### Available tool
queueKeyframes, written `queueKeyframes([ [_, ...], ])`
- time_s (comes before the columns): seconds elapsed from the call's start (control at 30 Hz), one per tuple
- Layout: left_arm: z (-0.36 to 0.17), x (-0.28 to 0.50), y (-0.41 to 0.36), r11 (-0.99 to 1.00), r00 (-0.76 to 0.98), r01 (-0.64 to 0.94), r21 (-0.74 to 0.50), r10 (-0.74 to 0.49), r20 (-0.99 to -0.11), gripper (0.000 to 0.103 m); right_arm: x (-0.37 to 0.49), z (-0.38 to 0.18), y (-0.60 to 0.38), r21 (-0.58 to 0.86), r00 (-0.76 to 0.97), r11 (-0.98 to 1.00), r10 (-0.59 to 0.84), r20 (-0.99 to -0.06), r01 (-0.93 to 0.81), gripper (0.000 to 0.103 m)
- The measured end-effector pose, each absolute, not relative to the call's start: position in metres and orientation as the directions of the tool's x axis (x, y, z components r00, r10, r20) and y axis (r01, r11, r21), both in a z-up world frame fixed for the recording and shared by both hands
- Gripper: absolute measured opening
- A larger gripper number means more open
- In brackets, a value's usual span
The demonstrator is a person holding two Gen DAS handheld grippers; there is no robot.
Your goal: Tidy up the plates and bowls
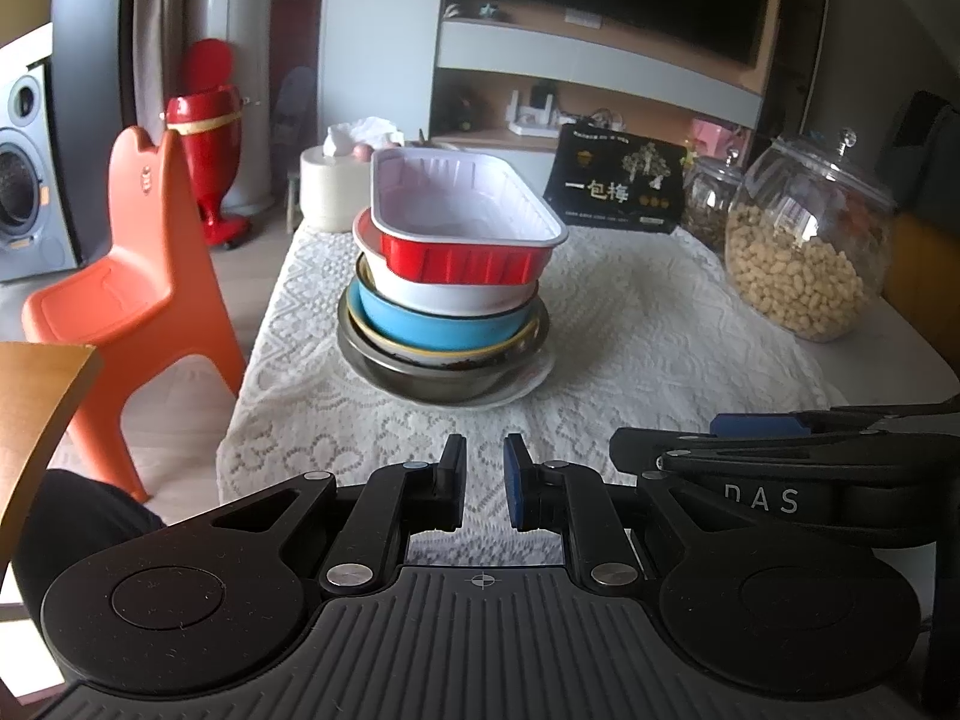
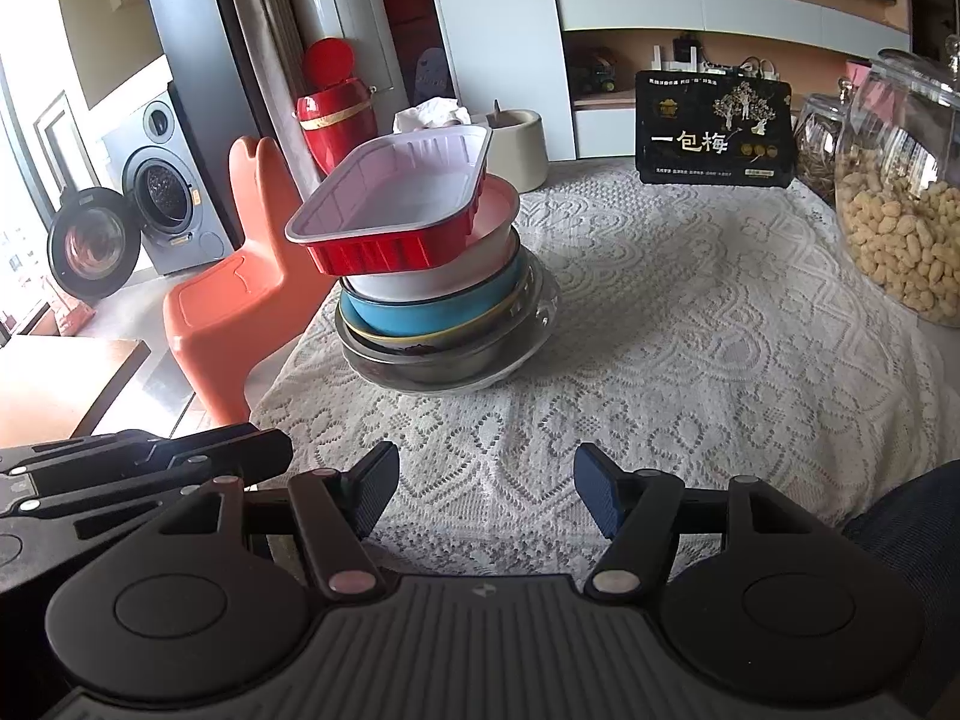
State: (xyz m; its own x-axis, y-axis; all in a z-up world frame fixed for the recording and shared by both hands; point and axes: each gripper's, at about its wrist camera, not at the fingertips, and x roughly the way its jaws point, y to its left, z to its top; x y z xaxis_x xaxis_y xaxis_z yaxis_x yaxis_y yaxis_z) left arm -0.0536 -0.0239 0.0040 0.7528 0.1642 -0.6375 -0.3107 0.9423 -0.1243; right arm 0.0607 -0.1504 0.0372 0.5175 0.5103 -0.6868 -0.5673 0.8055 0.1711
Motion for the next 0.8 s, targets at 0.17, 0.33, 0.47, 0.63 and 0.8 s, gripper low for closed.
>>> queueKeyframes([
  [0.17, 0.0037, -0.0535, -0.0240, 0.942, 0.750, -0.309, -0.127, 0.160, -0.642, 0.016, 0.0609, 0.0368, -0.1500, 0.173, 0.514, 0.806, 0.510, -0.690, -0.566, 0.065],
  [0.33, 0.0033, -0.0535, -0.0231, 0.942, 0.748, -0.312, -0.128, 0.160, -0.644, 0.016, 0.0608, 0.0360, -0.1494, 0.176, 0.508, 0.805, 0.510, -0.694, -0.567, 0.066],
  [0.47, 0.0033, -0.0536, -0.0230, 0.942, 0.749, -0.310, -0.128, 0.159, -0.644, 0.016, 0.0610, 0.0354, -0.1492, 0.176, 0.506, 0.804, 0.509, -0.696, -0.567, 0.066],
  [0.63, 0.0023, -0.0534, -0.0227, 0.941, 0.747, -0.312, -0.130, 0.158, -0.646, 0.016, 0.0610, 0.0353, -0.1488, 0.177, 0.504, 0.804, 0.510, -0.697, -0.568, 0.066],
  [0.8, 0.0015, -0.0534, -0.0223, 0.941, 0.747, -0.311, -0.132, 0.156, -0.646, 0.016, 0.0607, 0.0338, -0.1487, 0.179, 0.502, 0.803, 0.511, -0.698, -0.569, 0.066],
])
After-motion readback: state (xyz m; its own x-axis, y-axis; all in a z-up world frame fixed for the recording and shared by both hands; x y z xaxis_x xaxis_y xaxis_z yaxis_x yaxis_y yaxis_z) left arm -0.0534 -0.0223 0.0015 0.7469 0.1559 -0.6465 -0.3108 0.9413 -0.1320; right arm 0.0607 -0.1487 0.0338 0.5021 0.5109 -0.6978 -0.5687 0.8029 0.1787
